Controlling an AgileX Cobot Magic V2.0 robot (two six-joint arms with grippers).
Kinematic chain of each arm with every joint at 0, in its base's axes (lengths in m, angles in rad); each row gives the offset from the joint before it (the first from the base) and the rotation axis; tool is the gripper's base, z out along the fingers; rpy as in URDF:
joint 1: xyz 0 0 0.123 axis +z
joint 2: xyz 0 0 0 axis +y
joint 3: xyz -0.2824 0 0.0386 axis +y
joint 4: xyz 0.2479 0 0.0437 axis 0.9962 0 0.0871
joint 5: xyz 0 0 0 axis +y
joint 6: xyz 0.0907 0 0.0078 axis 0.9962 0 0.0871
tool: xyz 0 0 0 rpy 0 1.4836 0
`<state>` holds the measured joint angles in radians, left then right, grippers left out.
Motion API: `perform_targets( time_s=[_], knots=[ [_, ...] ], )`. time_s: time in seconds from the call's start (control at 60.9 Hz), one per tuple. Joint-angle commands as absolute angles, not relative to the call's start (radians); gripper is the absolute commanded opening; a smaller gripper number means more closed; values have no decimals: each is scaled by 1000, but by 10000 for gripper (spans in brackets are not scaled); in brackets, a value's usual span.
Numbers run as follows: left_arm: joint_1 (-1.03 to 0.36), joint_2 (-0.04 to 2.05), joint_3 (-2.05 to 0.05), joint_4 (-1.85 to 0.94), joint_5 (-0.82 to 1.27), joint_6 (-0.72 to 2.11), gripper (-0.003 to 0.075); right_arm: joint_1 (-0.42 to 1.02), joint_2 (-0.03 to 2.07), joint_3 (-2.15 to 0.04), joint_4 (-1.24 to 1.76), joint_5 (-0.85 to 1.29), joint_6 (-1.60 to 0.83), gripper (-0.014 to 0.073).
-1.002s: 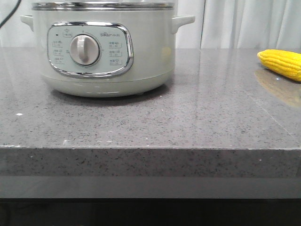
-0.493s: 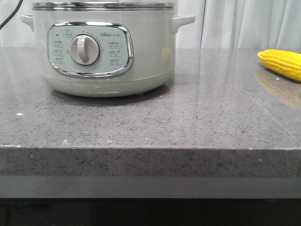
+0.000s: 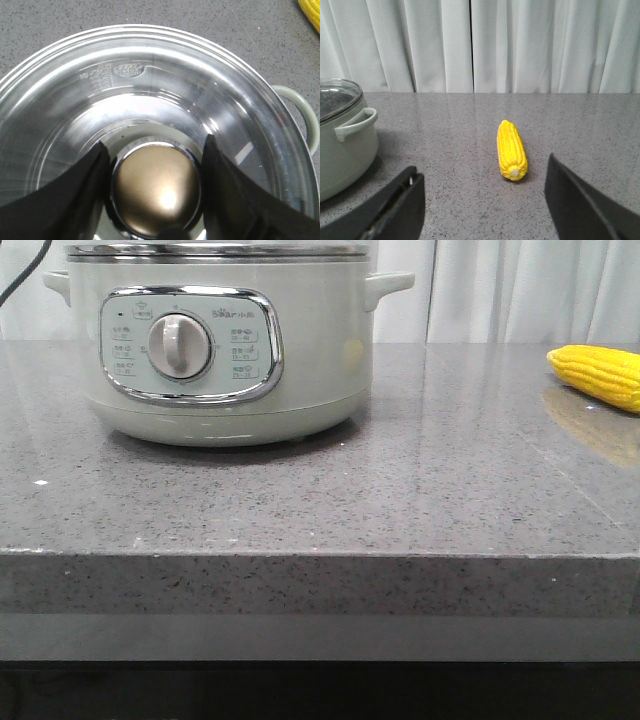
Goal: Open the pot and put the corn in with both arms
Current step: 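Lift the glass lid off the pot with the left gripper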
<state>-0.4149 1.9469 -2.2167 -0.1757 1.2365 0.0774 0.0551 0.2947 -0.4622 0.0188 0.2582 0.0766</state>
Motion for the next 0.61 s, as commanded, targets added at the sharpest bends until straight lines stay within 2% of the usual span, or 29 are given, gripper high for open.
perform_targets(
  time_s=[0.0,0.361,0.591],
  knots=[
    [-409,1888,-2254,-191,1195,77,64,52,312,-499,9,183,79,528],
    [-389,1806,-2254,-198,1117,77,64,52,312,-499,9,183,79,528],
    [-360,1727,-2254,-198,1163,77,64,52,312,-499,9,183,79,528]
  ],
)
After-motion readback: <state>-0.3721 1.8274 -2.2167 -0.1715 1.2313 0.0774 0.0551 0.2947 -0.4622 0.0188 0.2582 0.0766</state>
